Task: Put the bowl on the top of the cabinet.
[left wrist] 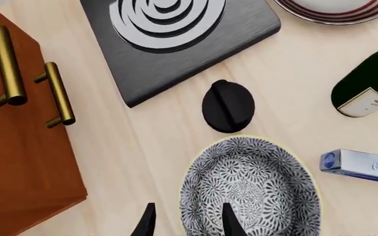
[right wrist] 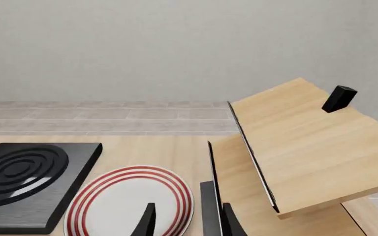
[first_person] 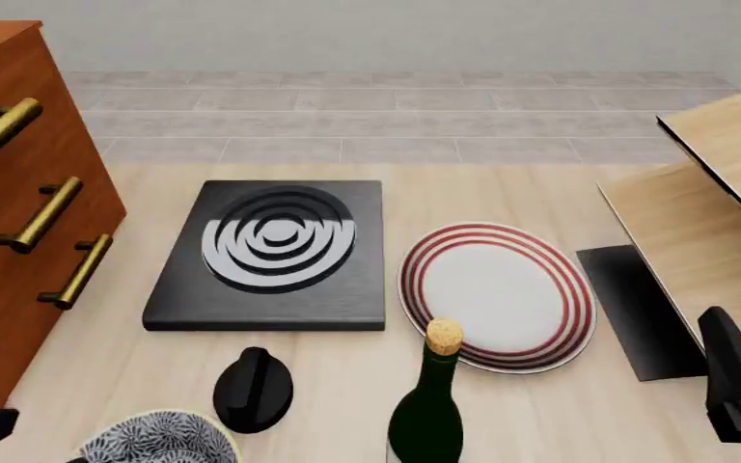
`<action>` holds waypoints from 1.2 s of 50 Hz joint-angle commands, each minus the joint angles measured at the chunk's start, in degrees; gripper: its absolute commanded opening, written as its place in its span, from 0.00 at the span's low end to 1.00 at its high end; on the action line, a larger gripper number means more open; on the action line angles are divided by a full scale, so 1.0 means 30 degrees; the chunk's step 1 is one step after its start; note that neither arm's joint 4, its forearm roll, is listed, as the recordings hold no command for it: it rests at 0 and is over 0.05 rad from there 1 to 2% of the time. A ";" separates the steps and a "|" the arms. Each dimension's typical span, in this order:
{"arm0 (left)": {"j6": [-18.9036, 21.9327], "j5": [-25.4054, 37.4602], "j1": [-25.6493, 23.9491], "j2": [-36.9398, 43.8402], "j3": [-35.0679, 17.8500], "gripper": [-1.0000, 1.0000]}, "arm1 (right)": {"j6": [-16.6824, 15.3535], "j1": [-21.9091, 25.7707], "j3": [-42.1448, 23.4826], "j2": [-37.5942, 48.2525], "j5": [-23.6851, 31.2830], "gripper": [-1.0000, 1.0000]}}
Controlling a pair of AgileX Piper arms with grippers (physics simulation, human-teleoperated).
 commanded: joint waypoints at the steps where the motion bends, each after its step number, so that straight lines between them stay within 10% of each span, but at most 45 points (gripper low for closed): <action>1: 0.0270 -0.0063 0.0037 -0.0181 0.0508 1.00 | -0.0005 -0.0001 0.0000 0.0003 0.0000 1.00; 60: 0.1135 -0.2016 0.0726 0.0009 0.3403 1.00 | 0.0004 0.0001 0.0000 0.0004 0.0000 1.00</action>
